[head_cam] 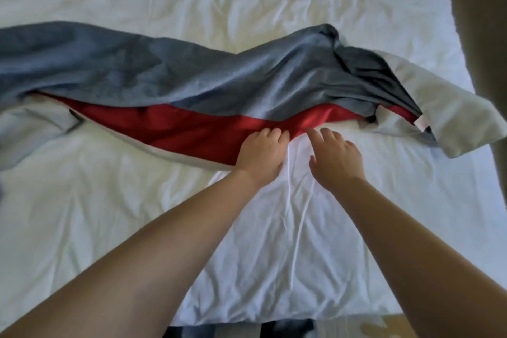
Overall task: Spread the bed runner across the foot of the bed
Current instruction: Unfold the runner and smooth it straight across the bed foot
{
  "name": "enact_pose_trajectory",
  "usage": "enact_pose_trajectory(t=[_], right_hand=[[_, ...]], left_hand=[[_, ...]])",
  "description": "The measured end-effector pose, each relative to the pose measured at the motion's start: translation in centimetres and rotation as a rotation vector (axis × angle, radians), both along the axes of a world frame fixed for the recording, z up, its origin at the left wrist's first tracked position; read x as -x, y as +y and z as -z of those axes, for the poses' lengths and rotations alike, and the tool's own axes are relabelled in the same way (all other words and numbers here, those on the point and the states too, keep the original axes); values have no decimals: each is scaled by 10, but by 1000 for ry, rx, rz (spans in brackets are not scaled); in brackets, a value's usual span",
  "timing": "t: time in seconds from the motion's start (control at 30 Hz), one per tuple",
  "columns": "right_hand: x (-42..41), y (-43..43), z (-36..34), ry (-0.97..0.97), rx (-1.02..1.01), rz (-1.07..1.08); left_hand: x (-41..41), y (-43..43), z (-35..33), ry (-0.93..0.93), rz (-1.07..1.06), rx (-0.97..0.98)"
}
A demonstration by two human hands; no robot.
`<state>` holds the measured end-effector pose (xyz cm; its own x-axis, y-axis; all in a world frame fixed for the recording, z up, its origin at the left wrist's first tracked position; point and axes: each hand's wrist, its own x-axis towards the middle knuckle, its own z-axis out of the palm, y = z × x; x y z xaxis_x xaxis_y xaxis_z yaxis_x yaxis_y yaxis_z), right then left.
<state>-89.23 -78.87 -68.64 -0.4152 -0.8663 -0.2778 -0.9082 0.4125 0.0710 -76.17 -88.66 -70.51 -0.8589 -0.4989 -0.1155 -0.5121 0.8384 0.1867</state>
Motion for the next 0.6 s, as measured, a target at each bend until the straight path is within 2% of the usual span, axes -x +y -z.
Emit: enact_pose_trajectory(t=[0.27, 0.47, 0.6], right_hand=[[22, -33, 31, -131, 55, -122], [32, -38, 48, -48, 110, -258], [30, -37, 53, 13, 157, -259]], left_hand=[[8, -11, 23, -70, -180, 22], [17, 5, 34, 52, -377, -10], [22, 23, 36, 152, -490, 1]])
